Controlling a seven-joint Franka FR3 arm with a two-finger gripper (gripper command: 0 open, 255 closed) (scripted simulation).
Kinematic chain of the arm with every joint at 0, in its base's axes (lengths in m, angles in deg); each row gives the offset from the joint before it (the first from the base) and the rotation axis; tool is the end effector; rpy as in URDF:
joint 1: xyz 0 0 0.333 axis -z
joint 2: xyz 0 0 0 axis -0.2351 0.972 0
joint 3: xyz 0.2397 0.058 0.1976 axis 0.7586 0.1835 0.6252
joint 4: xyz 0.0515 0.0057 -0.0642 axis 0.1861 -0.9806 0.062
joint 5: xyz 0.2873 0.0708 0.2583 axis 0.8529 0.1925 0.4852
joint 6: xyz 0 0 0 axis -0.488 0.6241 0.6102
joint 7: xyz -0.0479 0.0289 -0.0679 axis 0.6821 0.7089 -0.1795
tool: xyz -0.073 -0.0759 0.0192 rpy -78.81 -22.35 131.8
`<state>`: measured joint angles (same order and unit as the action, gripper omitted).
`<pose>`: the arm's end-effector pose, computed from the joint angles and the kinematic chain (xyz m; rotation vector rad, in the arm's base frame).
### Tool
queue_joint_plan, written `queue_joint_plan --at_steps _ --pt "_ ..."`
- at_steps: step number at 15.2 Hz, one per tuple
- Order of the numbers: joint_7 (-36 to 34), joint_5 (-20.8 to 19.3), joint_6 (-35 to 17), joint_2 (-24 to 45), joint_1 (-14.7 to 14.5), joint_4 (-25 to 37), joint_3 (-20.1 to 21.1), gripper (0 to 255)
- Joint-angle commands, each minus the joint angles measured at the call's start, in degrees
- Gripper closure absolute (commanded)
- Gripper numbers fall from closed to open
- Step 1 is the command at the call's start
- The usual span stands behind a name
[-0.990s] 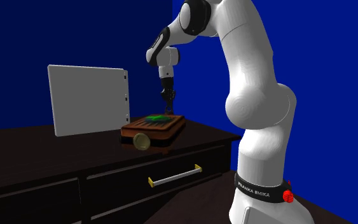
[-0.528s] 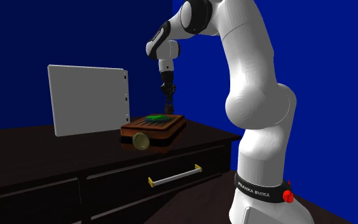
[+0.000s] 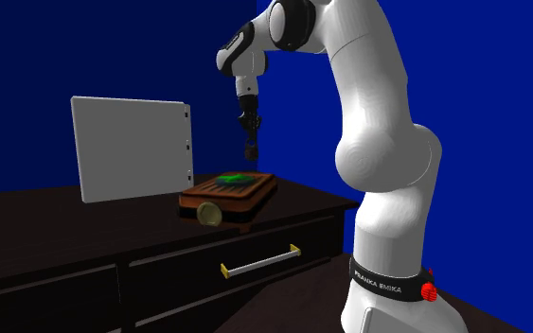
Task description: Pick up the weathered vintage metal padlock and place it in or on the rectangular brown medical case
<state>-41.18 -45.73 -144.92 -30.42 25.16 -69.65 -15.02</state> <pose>0.5802 -0.3049 0.5070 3.1180 0.0729 -0.1780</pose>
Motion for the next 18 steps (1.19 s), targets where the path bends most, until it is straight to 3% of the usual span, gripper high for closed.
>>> queue_joint_plan --at_steps 1,15,16,18 --pt "0.1 0.0 1.7 0.0 0.1 1.6 -0.1 255" --pt "1.0 1.1 14.5 3.6 2.0 18.0 -0.2 255" --pt "1.0 1.1 14.7 3.7 2.0 18.4 -0.2 255" --pt "-1.0 -0.5 12.6 -2.0 -0.7 10.7 -0.1 255"
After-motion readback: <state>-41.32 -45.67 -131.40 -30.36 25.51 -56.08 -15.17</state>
